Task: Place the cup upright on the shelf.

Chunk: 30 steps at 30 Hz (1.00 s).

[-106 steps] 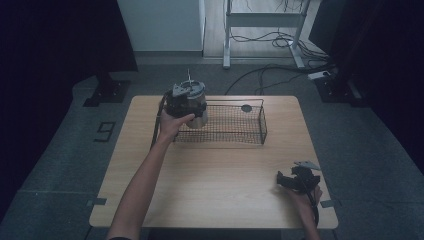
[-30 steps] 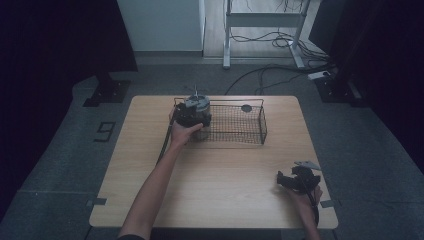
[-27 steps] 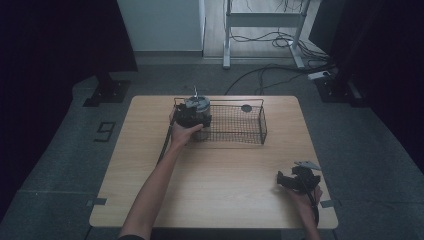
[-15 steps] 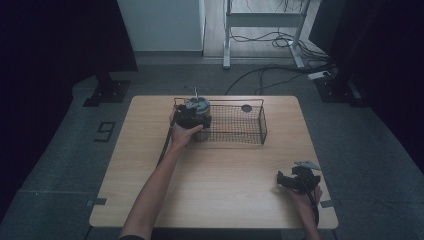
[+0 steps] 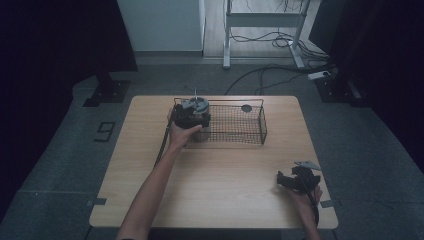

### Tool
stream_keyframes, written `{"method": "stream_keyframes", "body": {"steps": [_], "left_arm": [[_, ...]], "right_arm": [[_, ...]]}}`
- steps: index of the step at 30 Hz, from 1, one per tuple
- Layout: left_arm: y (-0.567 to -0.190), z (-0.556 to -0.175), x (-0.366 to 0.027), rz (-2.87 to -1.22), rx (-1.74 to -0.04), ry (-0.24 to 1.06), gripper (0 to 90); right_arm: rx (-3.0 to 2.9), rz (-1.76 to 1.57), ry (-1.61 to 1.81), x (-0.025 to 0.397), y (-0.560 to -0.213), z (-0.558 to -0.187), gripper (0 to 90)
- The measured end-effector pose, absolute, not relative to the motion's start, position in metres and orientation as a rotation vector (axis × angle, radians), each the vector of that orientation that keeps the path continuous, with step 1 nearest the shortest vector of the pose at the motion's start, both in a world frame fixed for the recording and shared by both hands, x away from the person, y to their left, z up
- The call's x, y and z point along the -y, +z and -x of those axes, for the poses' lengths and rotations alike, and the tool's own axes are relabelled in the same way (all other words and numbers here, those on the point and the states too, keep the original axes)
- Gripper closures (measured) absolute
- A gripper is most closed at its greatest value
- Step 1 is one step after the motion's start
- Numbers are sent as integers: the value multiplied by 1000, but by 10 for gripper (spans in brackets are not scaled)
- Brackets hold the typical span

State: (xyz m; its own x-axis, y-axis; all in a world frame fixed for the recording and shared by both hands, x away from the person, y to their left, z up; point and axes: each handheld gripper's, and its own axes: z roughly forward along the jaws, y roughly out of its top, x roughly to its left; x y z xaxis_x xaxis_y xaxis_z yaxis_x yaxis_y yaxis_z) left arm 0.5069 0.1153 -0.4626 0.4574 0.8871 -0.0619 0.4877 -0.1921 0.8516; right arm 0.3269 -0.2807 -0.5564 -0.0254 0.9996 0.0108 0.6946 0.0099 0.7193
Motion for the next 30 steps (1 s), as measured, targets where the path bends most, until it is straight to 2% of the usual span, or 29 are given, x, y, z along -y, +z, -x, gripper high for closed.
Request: {"method": "stream_keyframes", "body": {"steps": [10,19,30], "left_arm": [[-448,-488,-122,-1868,-1108,600,0],[-443,-467,-127,-1883,-1062,561,0],[-443,-425,-139,-1895,-1002,559,1]], "right_arm": [[-1773,-1736,764,281,-556,-327,20],[-1773,-1736,764,281,-556,-327,20],[-1773,-1738,764,280,-556,-327,22]]}}
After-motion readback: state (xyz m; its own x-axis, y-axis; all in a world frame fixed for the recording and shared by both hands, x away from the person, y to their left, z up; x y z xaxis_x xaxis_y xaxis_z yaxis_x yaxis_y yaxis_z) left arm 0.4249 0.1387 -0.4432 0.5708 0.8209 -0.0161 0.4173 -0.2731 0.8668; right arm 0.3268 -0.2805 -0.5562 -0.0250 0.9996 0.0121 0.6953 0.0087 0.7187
